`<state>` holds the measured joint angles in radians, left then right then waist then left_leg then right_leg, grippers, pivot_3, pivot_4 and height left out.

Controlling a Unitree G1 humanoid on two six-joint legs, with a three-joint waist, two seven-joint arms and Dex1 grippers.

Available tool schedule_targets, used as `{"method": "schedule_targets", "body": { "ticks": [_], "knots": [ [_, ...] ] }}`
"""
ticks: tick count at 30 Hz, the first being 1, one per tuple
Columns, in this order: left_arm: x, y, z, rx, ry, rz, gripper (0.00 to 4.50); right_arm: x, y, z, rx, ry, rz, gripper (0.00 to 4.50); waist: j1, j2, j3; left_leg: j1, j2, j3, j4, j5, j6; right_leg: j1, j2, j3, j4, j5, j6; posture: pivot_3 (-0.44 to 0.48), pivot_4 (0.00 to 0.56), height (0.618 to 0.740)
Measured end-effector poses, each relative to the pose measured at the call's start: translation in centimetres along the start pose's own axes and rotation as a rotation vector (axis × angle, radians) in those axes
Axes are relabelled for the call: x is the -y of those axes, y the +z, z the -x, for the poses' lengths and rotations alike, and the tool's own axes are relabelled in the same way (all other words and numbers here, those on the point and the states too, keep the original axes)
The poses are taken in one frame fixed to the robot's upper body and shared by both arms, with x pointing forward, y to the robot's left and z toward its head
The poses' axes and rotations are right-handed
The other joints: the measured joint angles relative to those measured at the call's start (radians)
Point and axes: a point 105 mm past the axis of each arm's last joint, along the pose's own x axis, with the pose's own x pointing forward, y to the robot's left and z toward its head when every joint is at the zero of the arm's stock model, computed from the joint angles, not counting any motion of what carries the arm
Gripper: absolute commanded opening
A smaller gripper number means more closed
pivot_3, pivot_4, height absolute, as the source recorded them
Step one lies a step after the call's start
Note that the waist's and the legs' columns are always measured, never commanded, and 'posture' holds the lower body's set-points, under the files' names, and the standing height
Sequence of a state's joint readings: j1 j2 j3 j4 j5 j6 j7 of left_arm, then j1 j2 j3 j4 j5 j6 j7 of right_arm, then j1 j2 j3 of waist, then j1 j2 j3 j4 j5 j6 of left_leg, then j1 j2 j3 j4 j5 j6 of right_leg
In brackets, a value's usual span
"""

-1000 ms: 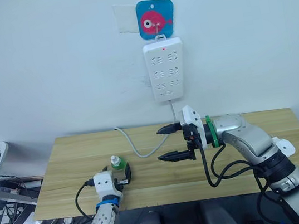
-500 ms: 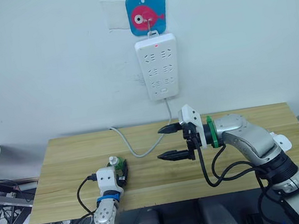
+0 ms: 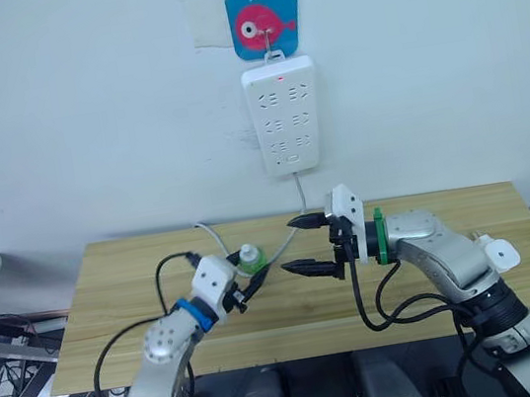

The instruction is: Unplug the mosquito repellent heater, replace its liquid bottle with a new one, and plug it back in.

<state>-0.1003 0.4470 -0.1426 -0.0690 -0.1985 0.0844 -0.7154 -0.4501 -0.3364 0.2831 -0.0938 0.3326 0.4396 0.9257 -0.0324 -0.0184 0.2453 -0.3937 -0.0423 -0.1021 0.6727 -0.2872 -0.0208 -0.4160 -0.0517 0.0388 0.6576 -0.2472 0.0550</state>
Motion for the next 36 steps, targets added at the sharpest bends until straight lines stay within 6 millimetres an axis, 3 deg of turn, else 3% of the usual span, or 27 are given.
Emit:
{"method": "schedule_targets", "body": {
  "ticks": [8,14,17,25,32,36],
  "knots": [
    [0.4,3.6,-2.9,0.028,-0.197,-0.003,2.22,0.5,0.1,-1.1,0.038,-0.082,-0.001,4.5,-0.002,0.0,0.0,-0.005,0.0,0.001,-0.001,0.004,-0.007,-0.006,0.0,0.001,0.0,0.0,0.0,-0.08,0.214,0.74],
    [0.7,3.2,-3.3,0.007,-0.258,0.006,2.22,1.1,-0.7,-0.5,0.05,-0.158,-0.029,4.5,-0.014,0.0,0.0,-0.005,0.0,0.001,0.0,0.004,-0.007,-0.006,0.0,0.002,0.0,0.0,0.0,-0.104,0.203,0.74],
    [0.8,2.8,-3.2,-0.004,-0.274,0.012,2.22,1.2,-0.5,-0.5,0.056,-0.174,-0.028,3.94,-0.02,0.0,0.0,-0.005,0.0,0.001,0.0,0.004,-0.007,-0.006,0.0,0.001,0.001,0.0,0.0,-0.106,0.197,0.74],
    [0.6,3.0,-3.3,-0.005,-0.281,0.002,2.22,0.8,-0.4,-0.2,0.061,-0.162,-0.014,1.13,-0.024,0.0,-0.002,-0.005,0.0,0.002,0.003,0.005,-0.008,-0.006,0.0,0.001,0.004,0.0,0.0,-0.094,0.182,0.74],
    [1.0,2.8,-3.1,0.0,-0.302,0.004,2.22,0.4,-0.4,0.1,0.043,-0.105,0.002,1.1,-0.024,0.0,-0.002,-0.005,0.0,0.002,0.004,0.005,-0.008,-0.006,0.0,0.001,0.006,0.0,0.0,-0.077,0.18,0.74],
    [1.9,3.1,-2.4,0.017,-0.378,-0.012,2.22,-0.4,0.1,0.5,0.002,0.06,0.053,1.1,-0.025,0.0,-0.002,-0.005,-0.001,0.002,0.004,0.005,-0.008,-0.006,0.0,0.002,0.006,0.0,0.0,-0.058,0.176,0.74]
  ]
}}
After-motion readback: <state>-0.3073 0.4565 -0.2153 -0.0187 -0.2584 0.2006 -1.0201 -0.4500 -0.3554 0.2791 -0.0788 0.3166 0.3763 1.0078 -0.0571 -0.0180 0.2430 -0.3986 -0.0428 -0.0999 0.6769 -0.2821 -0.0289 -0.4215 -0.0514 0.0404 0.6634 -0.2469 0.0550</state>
